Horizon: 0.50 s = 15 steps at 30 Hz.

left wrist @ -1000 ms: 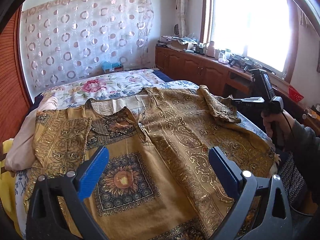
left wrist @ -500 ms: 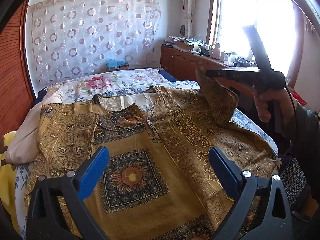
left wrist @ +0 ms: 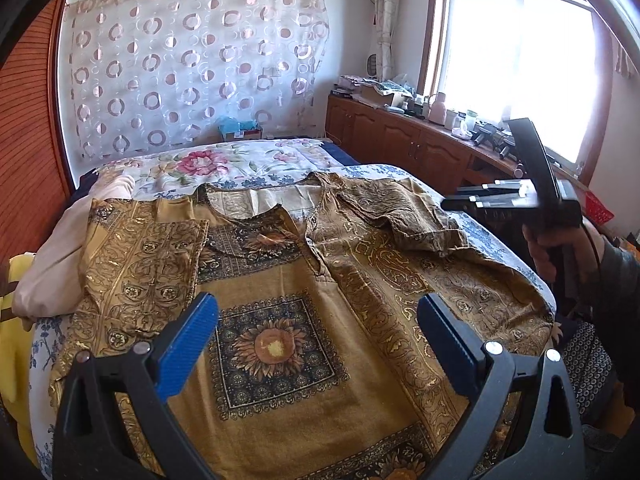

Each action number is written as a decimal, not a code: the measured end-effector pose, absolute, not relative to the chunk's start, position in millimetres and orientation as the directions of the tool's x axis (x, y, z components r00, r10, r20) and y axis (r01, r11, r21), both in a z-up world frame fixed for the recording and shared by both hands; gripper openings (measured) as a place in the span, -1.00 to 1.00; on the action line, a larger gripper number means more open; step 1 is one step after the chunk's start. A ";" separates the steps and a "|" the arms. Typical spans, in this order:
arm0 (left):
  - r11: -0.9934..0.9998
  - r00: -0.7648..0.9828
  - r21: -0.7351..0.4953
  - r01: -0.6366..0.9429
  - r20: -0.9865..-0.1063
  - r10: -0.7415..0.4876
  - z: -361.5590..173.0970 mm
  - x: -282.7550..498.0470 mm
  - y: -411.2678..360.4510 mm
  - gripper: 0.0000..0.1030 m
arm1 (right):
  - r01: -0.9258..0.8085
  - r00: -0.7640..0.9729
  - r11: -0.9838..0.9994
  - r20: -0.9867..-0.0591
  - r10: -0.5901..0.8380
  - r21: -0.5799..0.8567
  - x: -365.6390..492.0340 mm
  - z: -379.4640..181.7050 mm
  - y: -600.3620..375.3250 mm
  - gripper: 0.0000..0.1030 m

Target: Fold small clothes

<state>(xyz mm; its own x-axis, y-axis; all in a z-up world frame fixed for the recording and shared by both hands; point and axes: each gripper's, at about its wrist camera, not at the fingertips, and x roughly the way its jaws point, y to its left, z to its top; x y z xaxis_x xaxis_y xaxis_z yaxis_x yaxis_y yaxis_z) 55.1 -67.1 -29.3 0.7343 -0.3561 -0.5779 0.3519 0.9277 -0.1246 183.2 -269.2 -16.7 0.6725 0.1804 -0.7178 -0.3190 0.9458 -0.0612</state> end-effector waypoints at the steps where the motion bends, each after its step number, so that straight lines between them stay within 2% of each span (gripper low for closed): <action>1: 0.928 0.734 -0.126 0.351 -0.577 -0.357 -29.3 55.0 -66.8 0.95 | -0.320 0.661 0.946 -0.728 0.180 -0.056 179.4 -23.2 -272.5 -0.17; 8: 0.926 0.730 -0.125 0.356 -0.582 -0.359 -30.7 55.5 -66.9 0.95 | -0.293 0.599 0.956 -0.786 0.153 -0.037 152.2 -57.8 -292.1 -0.17; 15: 0.925 0.725 -0.123 0.360 -0.587 -0.361 -31.2 54.9 -70.0 0.95 | -0.290 0.579 0.957 -0.802 0.148 -0.033 124.7 -69.4 -301.7 -0.17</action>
<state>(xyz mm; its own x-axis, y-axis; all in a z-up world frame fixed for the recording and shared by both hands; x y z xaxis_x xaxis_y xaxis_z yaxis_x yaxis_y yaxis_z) 54.9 -70.0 -31.2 0.7251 -0.3606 -0.5866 0.3603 0.9247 -0.1231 124.7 -301.7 -69.4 0.5787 0.1481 -0.8020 -0.2899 0.9565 -0.0325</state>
